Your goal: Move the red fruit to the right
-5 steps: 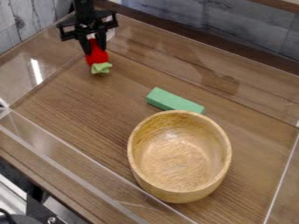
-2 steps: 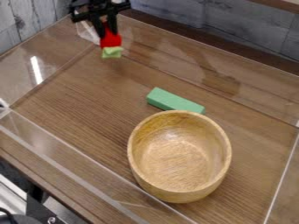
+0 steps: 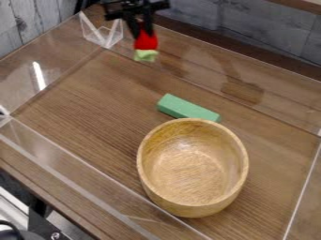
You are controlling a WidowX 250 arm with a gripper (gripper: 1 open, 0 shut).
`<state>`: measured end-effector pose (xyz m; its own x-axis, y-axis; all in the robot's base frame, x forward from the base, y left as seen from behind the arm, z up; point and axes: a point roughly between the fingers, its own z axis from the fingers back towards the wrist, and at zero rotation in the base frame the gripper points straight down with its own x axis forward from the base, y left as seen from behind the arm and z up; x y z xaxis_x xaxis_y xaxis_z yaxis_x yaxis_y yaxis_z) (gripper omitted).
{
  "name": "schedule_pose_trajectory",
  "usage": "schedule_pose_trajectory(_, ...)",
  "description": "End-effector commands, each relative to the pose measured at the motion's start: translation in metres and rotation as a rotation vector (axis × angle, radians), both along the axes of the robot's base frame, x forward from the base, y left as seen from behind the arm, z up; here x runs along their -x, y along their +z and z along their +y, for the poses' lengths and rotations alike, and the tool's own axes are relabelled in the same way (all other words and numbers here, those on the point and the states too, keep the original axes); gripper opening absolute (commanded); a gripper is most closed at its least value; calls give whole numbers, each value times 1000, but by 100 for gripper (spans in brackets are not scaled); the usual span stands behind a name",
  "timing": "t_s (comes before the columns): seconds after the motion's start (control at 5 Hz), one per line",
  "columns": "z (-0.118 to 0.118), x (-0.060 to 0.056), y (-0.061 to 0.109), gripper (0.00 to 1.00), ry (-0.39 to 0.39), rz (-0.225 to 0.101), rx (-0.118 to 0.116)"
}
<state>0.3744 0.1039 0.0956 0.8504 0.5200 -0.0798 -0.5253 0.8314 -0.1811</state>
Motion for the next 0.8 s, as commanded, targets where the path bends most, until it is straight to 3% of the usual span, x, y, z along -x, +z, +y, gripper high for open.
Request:
schedule_pose_trajectory(0.0,-29,3,39,0,-91,-100,-29)
schedule_pose_trajectory(0.2,-61,5,36,0,-125,-98,-29)
schedule_pose_trajectory(0.4,-86,10,32,100,-154,-93,-31)
schedule_pose_trajectory(0.6,-92,14,30,0,-136,-88,-37)
